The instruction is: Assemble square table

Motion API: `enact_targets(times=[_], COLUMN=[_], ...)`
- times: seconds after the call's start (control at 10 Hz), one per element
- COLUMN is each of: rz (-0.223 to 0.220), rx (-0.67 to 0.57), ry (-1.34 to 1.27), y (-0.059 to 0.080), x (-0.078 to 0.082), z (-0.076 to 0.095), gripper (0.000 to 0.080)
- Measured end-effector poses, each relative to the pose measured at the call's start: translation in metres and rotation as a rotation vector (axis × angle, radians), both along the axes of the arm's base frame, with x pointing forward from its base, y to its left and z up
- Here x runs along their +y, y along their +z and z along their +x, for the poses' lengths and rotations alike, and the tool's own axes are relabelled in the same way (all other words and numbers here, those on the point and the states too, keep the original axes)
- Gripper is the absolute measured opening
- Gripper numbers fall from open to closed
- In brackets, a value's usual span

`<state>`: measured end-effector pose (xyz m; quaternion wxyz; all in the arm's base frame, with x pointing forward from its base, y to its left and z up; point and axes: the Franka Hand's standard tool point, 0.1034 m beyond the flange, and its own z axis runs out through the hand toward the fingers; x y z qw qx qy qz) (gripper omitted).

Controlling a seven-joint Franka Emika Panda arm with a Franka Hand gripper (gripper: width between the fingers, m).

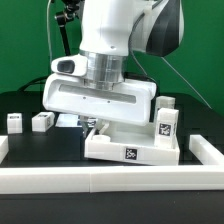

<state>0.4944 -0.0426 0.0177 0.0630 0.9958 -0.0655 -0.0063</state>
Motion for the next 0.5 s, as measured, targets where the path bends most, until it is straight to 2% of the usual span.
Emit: enact_targets(times=[0.5], rz=[-0.04], rx=[0.025], ry=[0.334], y=[0.003], x=[0.014], z=[0.026], gripper=[0.0073])
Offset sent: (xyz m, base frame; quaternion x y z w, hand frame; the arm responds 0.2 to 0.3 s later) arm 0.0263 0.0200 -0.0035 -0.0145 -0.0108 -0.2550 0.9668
